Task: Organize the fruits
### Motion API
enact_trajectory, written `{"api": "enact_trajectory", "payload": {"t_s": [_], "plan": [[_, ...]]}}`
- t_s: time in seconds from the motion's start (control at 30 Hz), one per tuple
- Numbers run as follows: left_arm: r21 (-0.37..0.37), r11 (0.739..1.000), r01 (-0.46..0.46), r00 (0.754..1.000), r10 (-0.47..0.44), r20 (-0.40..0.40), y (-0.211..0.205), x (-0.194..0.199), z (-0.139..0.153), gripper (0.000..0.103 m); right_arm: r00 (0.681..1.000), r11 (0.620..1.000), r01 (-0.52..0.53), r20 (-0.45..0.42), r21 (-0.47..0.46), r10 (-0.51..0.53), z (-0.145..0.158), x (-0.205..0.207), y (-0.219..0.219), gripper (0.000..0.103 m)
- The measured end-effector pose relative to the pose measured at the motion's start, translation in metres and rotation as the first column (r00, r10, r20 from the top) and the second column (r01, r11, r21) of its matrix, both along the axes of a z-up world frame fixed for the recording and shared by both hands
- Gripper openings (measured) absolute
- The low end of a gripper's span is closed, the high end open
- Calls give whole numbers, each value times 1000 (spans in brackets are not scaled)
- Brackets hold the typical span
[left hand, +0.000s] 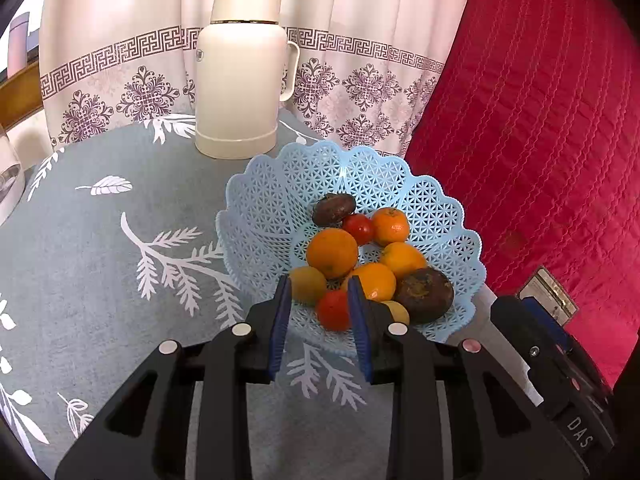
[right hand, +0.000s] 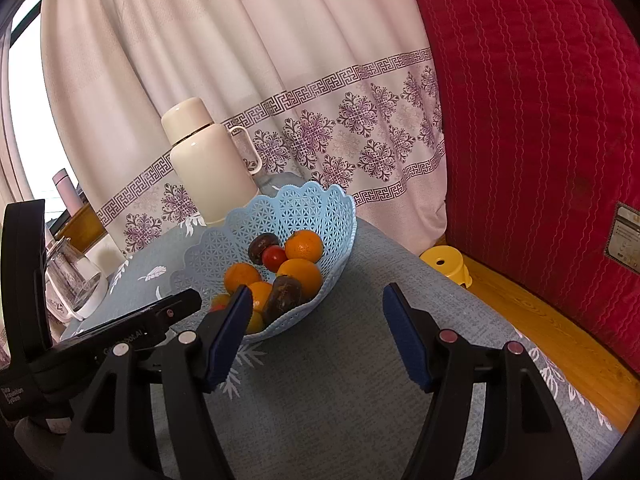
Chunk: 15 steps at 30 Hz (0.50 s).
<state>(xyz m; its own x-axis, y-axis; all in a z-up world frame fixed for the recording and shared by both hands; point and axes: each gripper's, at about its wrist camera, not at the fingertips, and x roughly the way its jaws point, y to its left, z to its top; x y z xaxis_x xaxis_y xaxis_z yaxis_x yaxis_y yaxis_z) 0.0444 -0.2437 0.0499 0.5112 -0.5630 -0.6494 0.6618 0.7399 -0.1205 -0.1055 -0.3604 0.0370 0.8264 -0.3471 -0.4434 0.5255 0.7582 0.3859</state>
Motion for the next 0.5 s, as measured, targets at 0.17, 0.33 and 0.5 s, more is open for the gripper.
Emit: {"api": "enact_trajectory", "payload": {"t_s": [0.17,0.33,0.5], "plan": [[2,1000,-1,1000,1,4,0,0,0,30,1000,1000,0,0,0,0,0,0,0,67],[10,1000,-6,1000,6,9,2,-1,0,30,1000,1000,0,-1,0,0,0,0,1,67],[9,1000,-25,999,24,36,3,-3,3,58,1000,1000,2,1,1,-2,-1,0,-1,74]]}}
